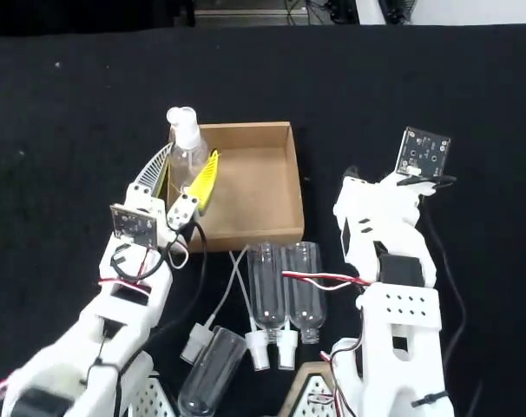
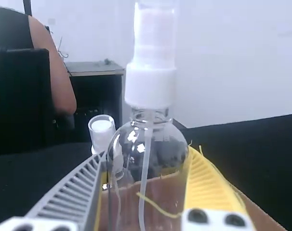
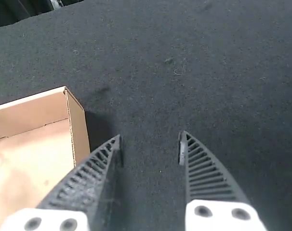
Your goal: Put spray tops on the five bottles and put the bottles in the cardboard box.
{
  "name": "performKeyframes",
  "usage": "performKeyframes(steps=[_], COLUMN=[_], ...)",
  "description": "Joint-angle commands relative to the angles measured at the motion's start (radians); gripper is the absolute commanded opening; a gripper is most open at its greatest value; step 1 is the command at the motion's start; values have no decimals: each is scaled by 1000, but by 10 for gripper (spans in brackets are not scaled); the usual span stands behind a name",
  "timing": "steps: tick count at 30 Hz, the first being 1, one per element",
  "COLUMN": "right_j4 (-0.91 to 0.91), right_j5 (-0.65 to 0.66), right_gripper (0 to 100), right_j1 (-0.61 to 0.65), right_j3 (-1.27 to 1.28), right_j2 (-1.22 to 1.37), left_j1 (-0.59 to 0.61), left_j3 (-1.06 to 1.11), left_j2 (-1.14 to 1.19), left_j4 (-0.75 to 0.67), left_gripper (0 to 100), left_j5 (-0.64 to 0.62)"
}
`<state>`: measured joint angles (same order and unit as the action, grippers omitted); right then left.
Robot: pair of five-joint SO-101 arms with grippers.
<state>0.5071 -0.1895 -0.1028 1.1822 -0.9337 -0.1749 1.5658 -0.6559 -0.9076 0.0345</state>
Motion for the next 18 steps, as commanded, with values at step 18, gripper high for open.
performKeyframes(steps=[18], right_j4=[-29], right_j5=[11], right_gripper=[169], right_j1=[6], right_j3=[-4], right_j2=[-24], left_j1=[441], left_j3=[-36], left_j2=[-767], left_j4=[853], left_gripper=[40], left_j5=[-6])
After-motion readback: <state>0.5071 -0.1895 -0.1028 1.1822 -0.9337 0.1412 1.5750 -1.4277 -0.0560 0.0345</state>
